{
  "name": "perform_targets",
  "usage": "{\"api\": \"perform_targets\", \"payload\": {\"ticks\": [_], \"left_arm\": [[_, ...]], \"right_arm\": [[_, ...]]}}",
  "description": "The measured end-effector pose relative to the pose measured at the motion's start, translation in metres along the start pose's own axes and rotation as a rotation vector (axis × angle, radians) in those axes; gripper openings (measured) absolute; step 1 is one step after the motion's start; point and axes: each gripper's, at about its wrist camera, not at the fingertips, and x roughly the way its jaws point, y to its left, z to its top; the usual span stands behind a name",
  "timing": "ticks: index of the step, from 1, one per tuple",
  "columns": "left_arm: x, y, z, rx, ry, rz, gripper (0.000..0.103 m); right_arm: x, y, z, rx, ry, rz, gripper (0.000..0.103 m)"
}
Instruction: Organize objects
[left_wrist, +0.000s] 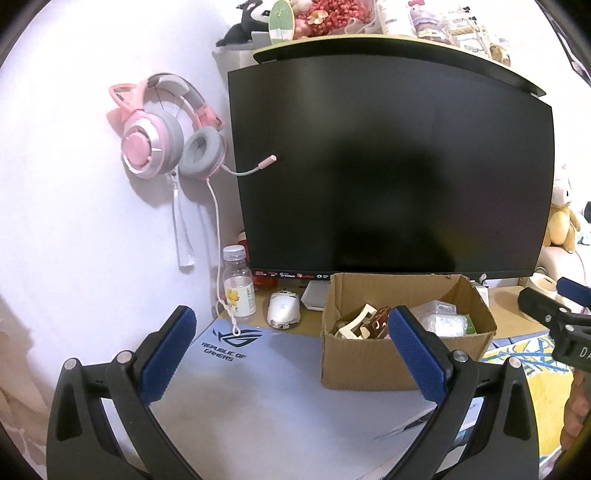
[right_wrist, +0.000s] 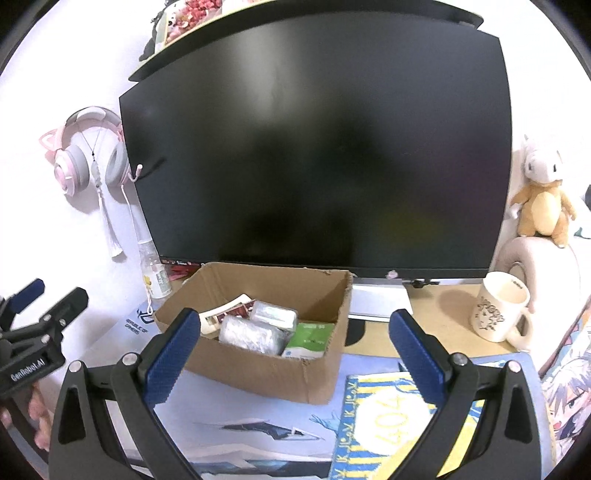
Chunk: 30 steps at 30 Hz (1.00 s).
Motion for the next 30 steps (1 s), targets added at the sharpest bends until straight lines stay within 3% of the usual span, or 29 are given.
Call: {"api": "perform_targets", "payload": {"ticks": [9, 25, 30], "left_arm": [[0.001, -0.001, -0.022, 0.009, 0.027, 0.009, 0.103], [0.017, 0.004, -0.054, -0.006, 0.047, 0.029, 0.103], [0.023, 0.006, -0.062, 0.013, 0.041, 0.096, 0.103]], "right_arm": [[-0.014, -0.009, -0.014, 0.038, -0.034, 0.033, 0.103], [-0.001, -0.014, -0.047, 0.012, -0.027, 0.034, 0.103], [0.007, -0.012, -0.054, -0.011, -0.022, 0.039, 0.103]]}}
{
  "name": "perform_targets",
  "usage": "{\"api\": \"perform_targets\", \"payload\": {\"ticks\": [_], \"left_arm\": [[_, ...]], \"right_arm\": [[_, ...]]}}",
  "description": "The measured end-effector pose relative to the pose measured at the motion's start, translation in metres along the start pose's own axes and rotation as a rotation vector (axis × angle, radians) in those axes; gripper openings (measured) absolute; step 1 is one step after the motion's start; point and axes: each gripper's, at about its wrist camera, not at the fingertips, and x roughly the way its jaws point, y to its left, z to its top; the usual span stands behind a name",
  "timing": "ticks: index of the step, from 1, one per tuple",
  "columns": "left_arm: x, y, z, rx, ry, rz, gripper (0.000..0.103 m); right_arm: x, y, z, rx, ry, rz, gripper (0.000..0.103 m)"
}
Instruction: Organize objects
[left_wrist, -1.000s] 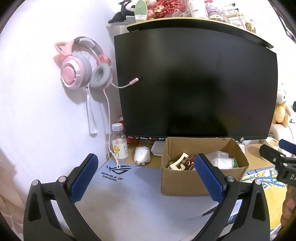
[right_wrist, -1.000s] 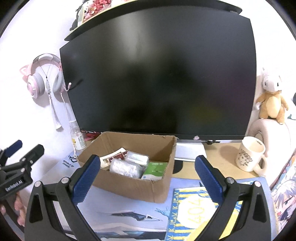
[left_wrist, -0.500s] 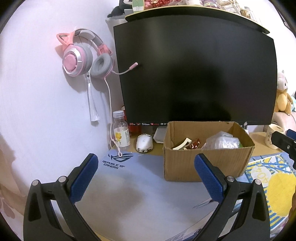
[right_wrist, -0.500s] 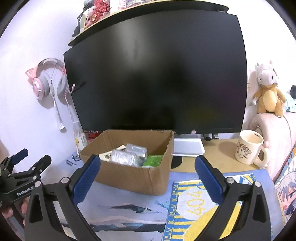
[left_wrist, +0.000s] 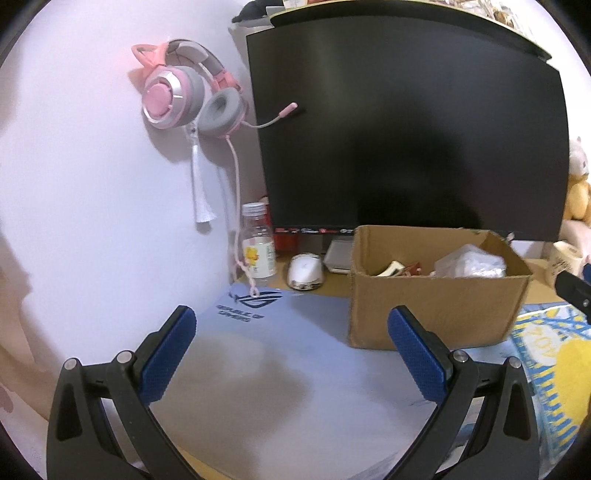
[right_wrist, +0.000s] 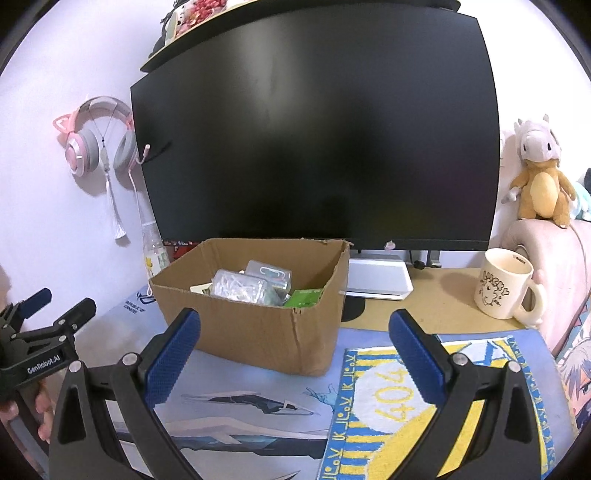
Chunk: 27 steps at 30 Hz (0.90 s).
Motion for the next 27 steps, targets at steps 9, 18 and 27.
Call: {"api": "perform_targets", "payload": {"ticks": [9, 18, 27], "left_arm": [[0.009, -0.002, -0.005, 0.03, 0.014, 0.029, 0.103], [0.012, -0.005, -0.006, 0.027, 0.02, 0.009, 0.103], [0.009, -0.008, -0.006, 0.038, 0.023, -0.006, 0.103]], "right_arm": [[0.012, 0.0, -0.013, -0.04, 0.011, -0.03, 0.103], [0.014, 0.0, -0.014, -0.056, 0.001, -0.039, 0.103], [0.014, -0.002, -0.015, -0.052, 0.003, -0.047, 0.103]]}}
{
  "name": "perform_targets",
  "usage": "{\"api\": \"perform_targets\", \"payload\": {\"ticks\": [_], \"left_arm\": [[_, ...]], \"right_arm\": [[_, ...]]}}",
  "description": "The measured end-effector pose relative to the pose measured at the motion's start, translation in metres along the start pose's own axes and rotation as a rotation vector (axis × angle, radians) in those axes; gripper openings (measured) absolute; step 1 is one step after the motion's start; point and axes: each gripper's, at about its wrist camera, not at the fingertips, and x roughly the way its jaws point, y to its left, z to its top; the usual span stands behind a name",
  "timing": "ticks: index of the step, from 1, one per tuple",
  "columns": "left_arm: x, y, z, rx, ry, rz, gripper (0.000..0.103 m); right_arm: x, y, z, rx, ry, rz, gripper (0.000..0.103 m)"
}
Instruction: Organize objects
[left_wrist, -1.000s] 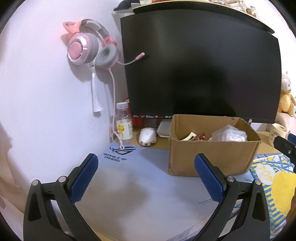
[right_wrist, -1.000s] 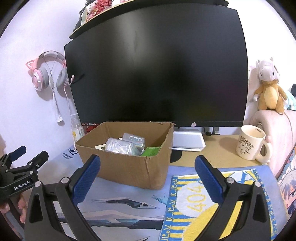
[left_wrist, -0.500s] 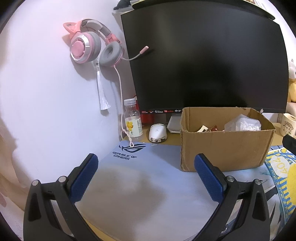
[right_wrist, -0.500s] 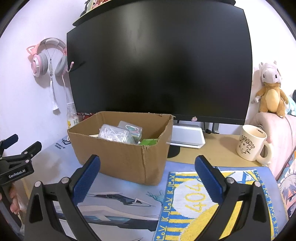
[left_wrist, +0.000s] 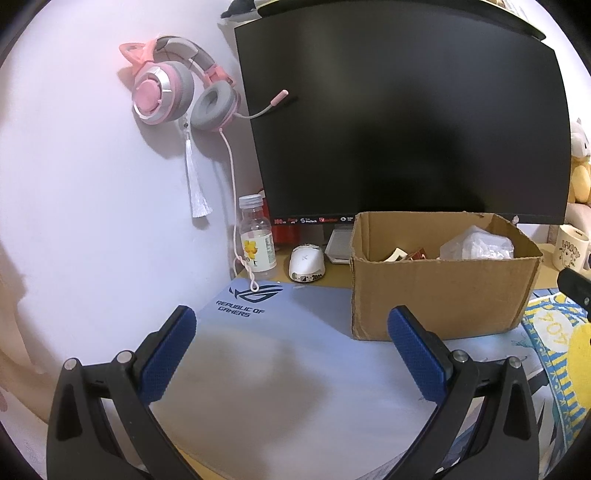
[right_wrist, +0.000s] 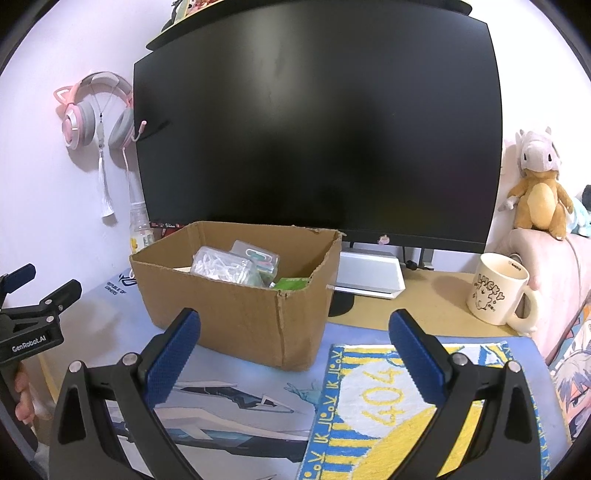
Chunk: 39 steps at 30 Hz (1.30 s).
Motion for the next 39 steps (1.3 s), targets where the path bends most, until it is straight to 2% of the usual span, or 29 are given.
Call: {"api": "perform_targets", "payload": {"ticks": [11, 39], "left_arm": [[-0.0027, 0.0062, 0.0012, -0.036, -0.004, -0.012, 0.103], [-0.0016, 0.0069, 0.0012, -0.033, 0.009, -0.027, 0.103]], "right_arm": [[-0.0009, -0.0039, 0.0003, -0.002, 0.001, -0.006, 0.103], [-0.0031, -0.0099, 0.0035, 0.009, -0.005, -0.005, 0.103]]}}
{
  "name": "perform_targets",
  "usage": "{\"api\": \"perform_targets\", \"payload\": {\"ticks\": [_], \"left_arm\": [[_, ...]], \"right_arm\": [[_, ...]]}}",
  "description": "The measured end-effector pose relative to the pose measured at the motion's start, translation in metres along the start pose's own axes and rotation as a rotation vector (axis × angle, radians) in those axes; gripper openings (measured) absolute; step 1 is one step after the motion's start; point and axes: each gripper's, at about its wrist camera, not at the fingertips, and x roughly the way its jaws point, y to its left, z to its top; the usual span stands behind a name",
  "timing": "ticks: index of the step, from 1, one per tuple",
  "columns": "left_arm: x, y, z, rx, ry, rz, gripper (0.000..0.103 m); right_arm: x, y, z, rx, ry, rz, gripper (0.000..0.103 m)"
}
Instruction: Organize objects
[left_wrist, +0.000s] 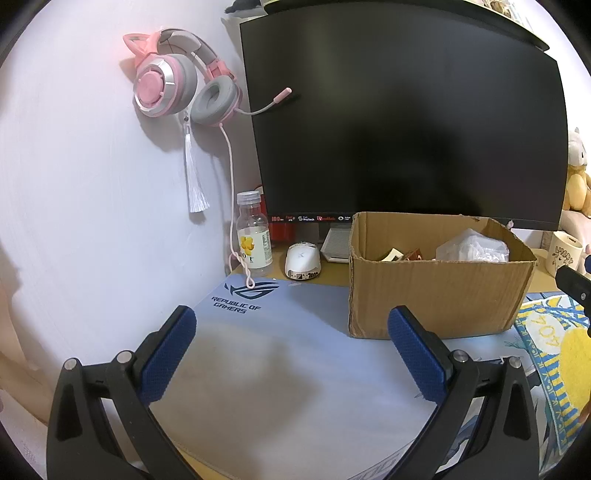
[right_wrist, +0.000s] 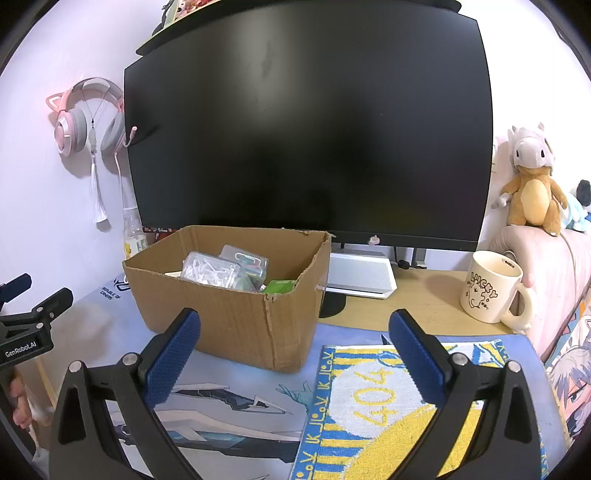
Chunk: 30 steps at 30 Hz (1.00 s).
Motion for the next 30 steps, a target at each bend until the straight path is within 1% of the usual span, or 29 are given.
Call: {"api": "perform_targets", "payload": {"ticks": [30], "left_arm": [[-0.0017, -0.0005, 0.0006, -0.012, 0.008, 0.002, 0.103]], "right_arm": [[-0.0027, 0.0039, 0.0008, -0.001, 0.01, 0.016, 0.103]]}}
